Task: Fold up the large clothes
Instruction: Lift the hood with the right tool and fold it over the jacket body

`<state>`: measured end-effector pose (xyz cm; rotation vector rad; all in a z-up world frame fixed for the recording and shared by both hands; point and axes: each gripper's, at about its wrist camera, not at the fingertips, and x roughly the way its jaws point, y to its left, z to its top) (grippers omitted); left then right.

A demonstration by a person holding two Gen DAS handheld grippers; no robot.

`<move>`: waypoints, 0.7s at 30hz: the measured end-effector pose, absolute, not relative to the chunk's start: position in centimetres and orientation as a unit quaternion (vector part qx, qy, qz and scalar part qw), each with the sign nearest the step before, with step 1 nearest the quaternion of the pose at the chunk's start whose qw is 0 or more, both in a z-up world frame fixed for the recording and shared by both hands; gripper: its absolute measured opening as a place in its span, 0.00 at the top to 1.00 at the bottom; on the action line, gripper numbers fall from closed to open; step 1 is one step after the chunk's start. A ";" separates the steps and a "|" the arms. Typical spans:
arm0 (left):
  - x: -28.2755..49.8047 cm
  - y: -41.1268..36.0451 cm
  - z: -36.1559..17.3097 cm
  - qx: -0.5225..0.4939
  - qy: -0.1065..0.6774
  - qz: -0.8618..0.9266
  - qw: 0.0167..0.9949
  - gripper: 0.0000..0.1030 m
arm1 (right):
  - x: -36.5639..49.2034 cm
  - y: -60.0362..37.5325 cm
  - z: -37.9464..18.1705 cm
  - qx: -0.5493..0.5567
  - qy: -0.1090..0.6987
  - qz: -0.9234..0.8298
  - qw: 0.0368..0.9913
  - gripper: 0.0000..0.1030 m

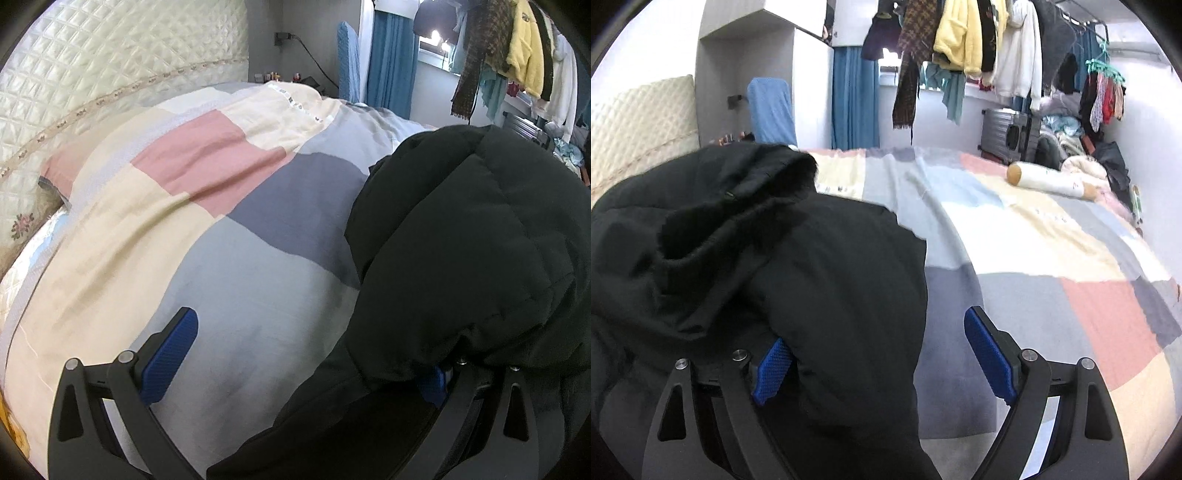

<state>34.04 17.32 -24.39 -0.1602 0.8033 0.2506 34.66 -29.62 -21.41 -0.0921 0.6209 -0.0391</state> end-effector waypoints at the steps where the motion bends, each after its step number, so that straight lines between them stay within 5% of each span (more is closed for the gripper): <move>1: 34.0 17.4 -24.5 -0.079 0.390 0.122 0.909 0.00 | 35.0 -29.9 -22.0 -0.039 0.316 -0.019 0.948 0.16; 12: 29.6 16.0 -20.8 -0.076 0.381 0.101 0.916 0.00 | 32.4 -30.2 -18.8 0.036 0.341 -0.001 0.939 0.13; 21: 22.0 14.2 -10.7 -0.082 0.326 0.059 0.940 0.00 | 26.1 -28.3 -9.7 0.081 0.275 0.028 0.958 0.13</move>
